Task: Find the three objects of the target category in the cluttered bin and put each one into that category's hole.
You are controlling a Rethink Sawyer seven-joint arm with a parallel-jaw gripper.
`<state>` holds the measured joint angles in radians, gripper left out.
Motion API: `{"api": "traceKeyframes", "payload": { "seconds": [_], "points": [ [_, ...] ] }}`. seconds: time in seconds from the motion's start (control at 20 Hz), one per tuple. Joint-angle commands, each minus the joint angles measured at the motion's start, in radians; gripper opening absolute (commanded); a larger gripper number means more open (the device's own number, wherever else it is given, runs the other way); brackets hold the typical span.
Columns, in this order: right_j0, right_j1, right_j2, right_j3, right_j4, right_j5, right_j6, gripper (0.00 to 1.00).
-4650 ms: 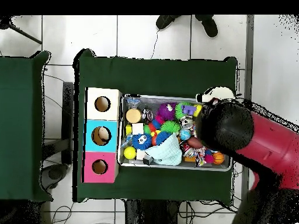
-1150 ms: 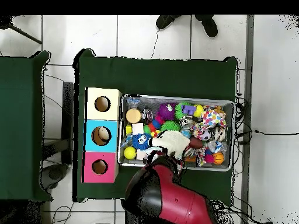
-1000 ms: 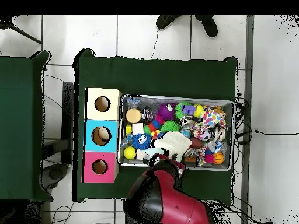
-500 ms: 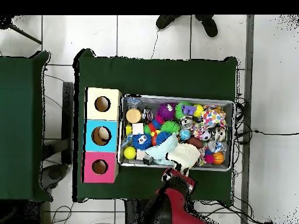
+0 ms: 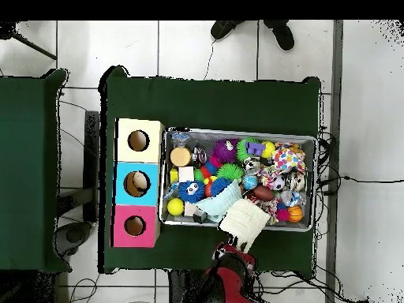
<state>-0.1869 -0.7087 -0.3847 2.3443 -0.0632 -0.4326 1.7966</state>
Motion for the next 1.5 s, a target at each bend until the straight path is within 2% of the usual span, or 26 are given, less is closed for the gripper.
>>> {"api": "traceKeyframes", "payload": {
  "seconds": [0.05,0.5,0.75,0.9,1.05,1.5],
  "points": [
    [0.063,-0.024,0.066,-0.014,0.102,0.079,0.220,0.00],
    [0.208,-0.068,0.004,-0.090,0.252,0.278,0.167,0.00],
    [0.223,-0.091,-0.008,-0.128,0.265,0.360,0.149,0.00],
    [0.207,-0.110,0.000,-0.138,0.252,0.388,0.144,0.00],
    [0.158,-0.140,0.025,-0.139,0.216,0.406,0.131,0.00],
    [-0.045,-0.260,0.141,-0.106,0.109,0.467,0.058,0.00]
  ]
}}
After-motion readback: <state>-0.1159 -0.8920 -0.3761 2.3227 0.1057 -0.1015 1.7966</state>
